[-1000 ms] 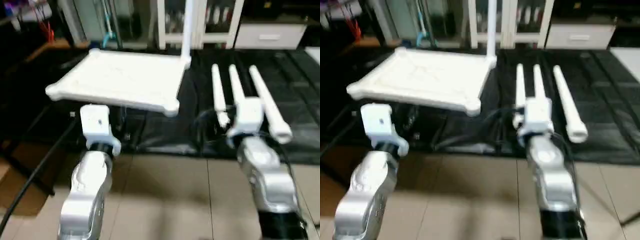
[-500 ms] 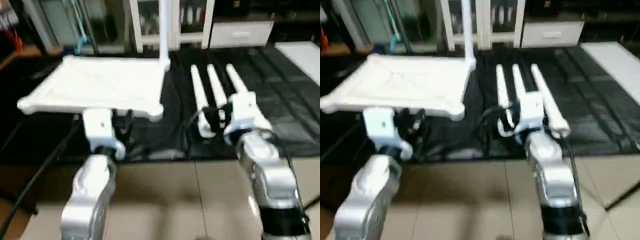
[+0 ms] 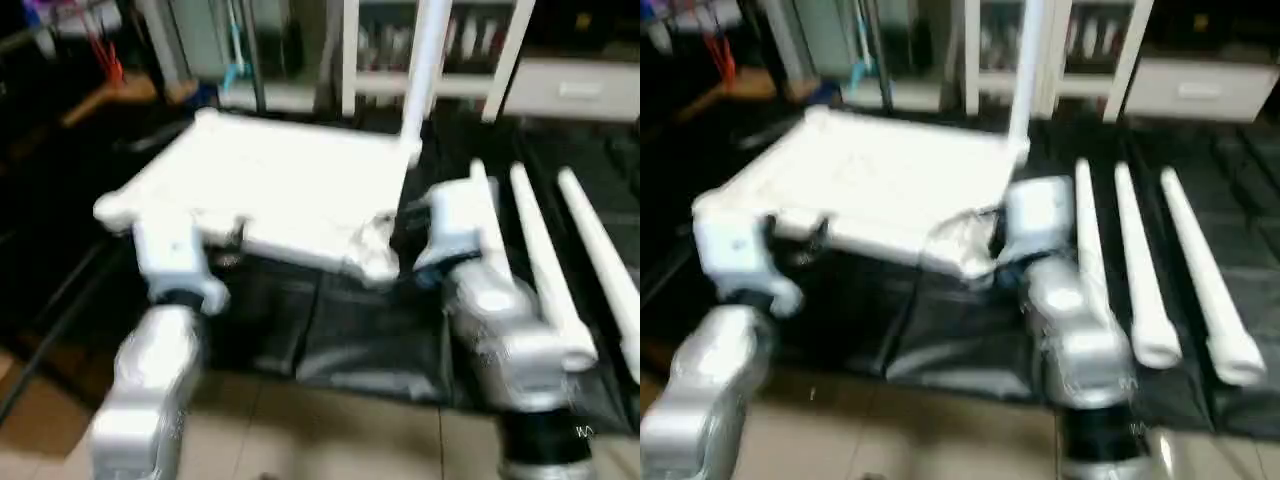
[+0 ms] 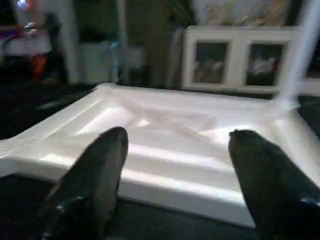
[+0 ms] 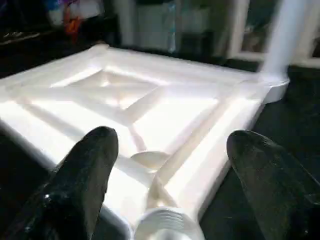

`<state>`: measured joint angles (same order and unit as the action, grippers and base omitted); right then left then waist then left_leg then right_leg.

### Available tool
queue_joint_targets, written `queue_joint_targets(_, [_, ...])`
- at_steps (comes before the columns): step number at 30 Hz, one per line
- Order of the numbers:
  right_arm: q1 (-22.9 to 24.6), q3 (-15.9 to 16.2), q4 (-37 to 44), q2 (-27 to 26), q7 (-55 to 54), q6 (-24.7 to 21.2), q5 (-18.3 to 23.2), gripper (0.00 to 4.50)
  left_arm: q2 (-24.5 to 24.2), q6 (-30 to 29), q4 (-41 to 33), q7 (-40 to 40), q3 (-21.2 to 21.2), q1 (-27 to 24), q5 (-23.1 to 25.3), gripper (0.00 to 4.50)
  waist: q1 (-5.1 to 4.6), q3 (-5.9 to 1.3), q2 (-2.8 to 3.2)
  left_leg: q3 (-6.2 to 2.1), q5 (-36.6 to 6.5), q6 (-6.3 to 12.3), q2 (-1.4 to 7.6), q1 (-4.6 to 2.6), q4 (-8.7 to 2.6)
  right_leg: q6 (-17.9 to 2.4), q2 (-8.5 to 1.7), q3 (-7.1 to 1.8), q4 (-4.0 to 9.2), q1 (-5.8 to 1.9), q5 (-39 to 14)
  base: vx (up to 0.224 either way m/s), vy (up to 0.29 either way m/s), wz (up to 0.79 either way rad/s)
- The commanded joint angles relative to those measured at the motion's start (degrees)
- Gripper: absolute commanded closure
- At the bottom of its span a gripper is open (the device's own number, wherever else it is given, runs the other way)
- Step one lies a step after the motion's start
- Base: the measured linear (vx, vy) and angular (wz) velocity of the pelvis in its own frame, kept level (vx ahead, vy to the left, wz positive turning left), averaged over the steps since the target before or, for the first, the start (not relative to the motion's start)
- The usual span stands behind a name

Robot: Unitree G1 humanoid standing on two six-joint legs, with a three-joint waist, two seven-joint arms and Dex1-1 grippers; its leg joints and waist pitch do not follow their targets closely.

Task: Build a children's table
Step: Rotate table base

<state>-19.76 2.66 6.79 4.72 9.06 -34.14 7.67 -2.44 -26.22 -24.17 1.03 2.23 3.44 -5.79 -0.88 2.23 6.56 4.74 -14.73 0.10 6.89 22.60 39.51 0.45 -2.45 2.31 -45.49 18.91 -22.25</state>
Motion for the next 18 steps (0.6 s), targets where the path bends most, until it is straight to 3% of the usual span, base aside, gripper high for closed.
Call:
queue_joint_targets(1, [0.41, -2.15, 1.02, 1.86, 0.0, -1.13, 0.07, 0.64, 0.3, -0.56, -0.62, 0.7, -1.97, 0.5, 0.14, 0.58, -1.69, -2.64, 0.54, -4.32, -8.71, 12.09, 11.87, -7.53, -9.43, 4.11, -1.47, 0.21, 0.18, 4.79, 2.74, 0.141, 0.028, -0.2])
queue_joint_targets(2, [1.05, -1.99, 1.94, 2.13, 0.29, -2.6, 0.41, 0.64, 0.24, -0.83, -0.49, 1.96, -2.72, -0.27, -0.68, 0.58, -0.09, -1.54, -1.51, 1.15, -16.63, 5.35, 13.27, -7.33, -11.93, 1.59, -3.17, 0.48, 2.04, 5.56, 9.67, 0.141, 0.028, -0.2])
queue_joint_targets(3, [1.23, -1.94, 2.19, 2.2, 0.31, -2.97, 0.42, 0.64, 0.32, -0.98, -0.44, 2.16, -2.78, -0.46, -0.96, 0.58, 0.43, -0.97, -2.44, 3.98, -20.96, 3.78, 12.82, -7.23, -12.62, -1.14, -3.71, 0.44, 4.23, 5.44, 11.62, 0.133, -0.049, -0.44])
queue_joint_targets(4, [1.23, -1.94, 2.19, 2.2, 0.31, -2.97, 0.42, 0.64, 0.32, -0.98, -0.44, 2.16, -2.78, -0.46, -0.96, 0.58, 1.66, -0.82, -4.96, 10.52, -27.2, 0.48, 6.35, -9.45, -7.56, -7.94, -2.58, -2.2, 12.72, 7.59, 4.44, 0.174, -0.12, -0.35])
queue_joint_targets(5, [1.54, -1.69, 2.74, 2.36, 0.14, -3.68, -0.07, 0.64, 0.4, -1.06, -0.4, 2.58, -2.69, -0.68, -1.75, 0.58, 2.1, -1.38, -6.22, 10.77, -26.32, 0.51, 0.84, -8.26, -1.12, -9.49, -2.59, -7.15, 15.82, 5.07, -8.26, 0.174, -0.12, -0.35])
queue_joint_targets(6, [1.54, -1.69, 2.74, 2.36, 0.14, -3.68, -0.07, 0.64, 0.4, -1.06, -0.4, 2.58, -2.69, -0.68, -1.75, 0.58, 3.94, -2.64, -6.01, 5.42, -12.88, 1.74, -1.0, -1.98, 2.98, -17.33, -8.89, -15.64, 15.84, -3.9, -4.6, 0.249, -0.108, -0.43])
queue_joint_targets(7, [1.8, -1.27, 3.16, 2.77, -0.17, -4.73, -0.84, 0.64, 0.19, -1.38, -0.48, 3.42, -2.78, -0.65, -2.57, 0.58, 4.04, -3.48, -6.33, 1.94, 0.7, -0.19, -2.1, 2.64, 3.89, -17.0, -5.46, -15.3, 11.57, -6.11, 21.65, 0.205, -0.062, -0.58])
queue_joint_targets(8, [2.02, -0.98, 3.51, 3.04, -0.58, -5.57, -1.59, 0.64, -0.12, -1.61, -0.59, 4.06, -2.91, -0.6, -2.97, 0.58, 3.86, -3.38, -6.73, -0.29, 11.72, -0.34, -2.15, 3.23, 0.76, -10.33, -4.44, -9.78, 7.28, -4.81, 59.58, 0.205, -0.062, -0.58])
queue_joint_targets(9, [2.19, -0.82, 3.71, 3.21, -1.0, -5.95, -2.17, 0.64, -0.43, -1.66, -0.67, 4.37, -3.09, -0.59, -2.9, 0.58, 3.44, -3.95, -5.29, -0.41, 17.53, -1.24, -2.07, 1.85, -1.2, -6.56, -2.89, -7.84, 6.86, -3.16, 70.73, 0.001, -0.048, -0.35])
queue_joint_targets(10, [2.07, -0.5, 3.78, 3.72, -1.93, -7.7, -3.16, 0.64, -0.99, -1.93, -0.8, 5.06, -3.45, -0.75, -2.91, 0.58, 3.72, -4.01, -3.62, 0.04, 19.99, 0.3, -2.69, 0.29, -3.6, -0.63, -0.71, -4.8, 8.82, -0.47, 69.44, -0.167, -0.004, -0.11])
queue_joint_targets(11, [1.6, 0.11, 3.73, 4.7, -3.31, -10.66, -4.81, 0.64, -2.14, -2.17, -0.93, 5.99, -4.2, -0.98, -2.33, 0.58, 3.08, -3.16, -1.73, -0.74, 15.51, 3.5, 0.11, 1.56, -4.37, 2.18, -1.02, -4.16, 10.8, -0.28, 50.85, -0.167, -0.004, -0.11])
queue_joint_targets(12, [0.99, 0.43, 3.67, 5.44, -4.02, -13.22, -5.52, 0.64, -2.88, -2.58, -0.99, 6.7, -4.68, -1.17, -2.14, 0.58, 2.77, -2.95, -0.51, -2.44, 6.78, 4.0, 4.53, 0.75, -5.55, 3.59, -2.46, -3.88, 11.89, 0.15, 27.47, -0.105, 0.014, -0.08])
queue_joint_targets(13, [-0.2, 0.47, 3.35, 6.32, -4.15, -17.03, -5.56, 0.64, -4.01, -3.16, -1.15, 8.0, -5.37, -1.7, -2.12, 0.58, 2.69, -3.17, -0.37, -3.53, 2.3, 4.14, 6.98, -0.72, -5.85, 1.83, -3.23, -4.35, 11.83, 0.45, 17.75, 0.0, 0.0, 0.0])
queue_joint_targets(14, [-0.68, 0.55, 3.16, 6.77, -3.81, -18.1, -5.39, 0.64, -4.53, -3.29, -1.17, 8.45, -5.7, -1.88, -1.92, 0.58, 2.03, -2.77, -0.45, -4.5, -1.14, 4.7, 8.65, -1.23, -7.17, -1.18, -3.84, -4.34, 11.58, 0.6, 11.18, 0.0, 0.0, 0.0])
queue_joint_targets(15, [-1.78, 1.09, 2.77, 8.32, -3.02, -19.74, -5.7, 0.64, -5.75, -3.37, -1.09, 9.57, -6.5, -2.26, -1.29, 0.58, 1.56, -1.46, -1.05, -3.45, -13.89, 1.84, 7.85, -1.38, -8.41, -7.66, -4.41, -4.4, 13.04, 0.98, -1.69, -0.05, 0.061, 0.09])
queue_joint_targets(16, [-1.79, 1.09, 2.77, 8.33, -3.02, -19.74, -5.7, 0.46, -5.75, -3.37, -1.09, 9.58, -6.51, -2.26, -1.29, 0.53, 1.56, -1.46, -1.05, -3.45, -13.89, 1.84, 7.85, -1.38, -8.41, -7.66, -4.41, -4.4, 13.04, 0.98, -1.69, -0.055, 0.062, 0.1])
queue_joint_targets(17, [-2.55, 0.95, 2.24, 9.11, -2.4, -21.06, -5.66, 0.36, -6.5, -3.18, -1.12, 10.6, -6.89, -2.44, -1.57, 0.51, 2.14, -1.07, -2.35, -0.18, -16.12, -1.61, 4.27, -2.18, -6.33, -8.46, -5.62, -5.14, 15.91, 1.74, -17.74, -0.081, 0.076, 0.15])
queue_joint_targets(18, [-3.31, 0.84, 1.72, 9.9, -1.97, -22.53, -5.8, 0.29, -7.12, -2.95, -1.19, 11.52, -7.18, -2.55, -1.93, 0.51, 2.27, -0.92, -2.68, 0.32, -14.6, -1.64, 3.91, -2.21, -6.14, -7.17, -5.87, -5.11, 16.66, 1.73, -23.12, 0.0, 0.0, 0.0])
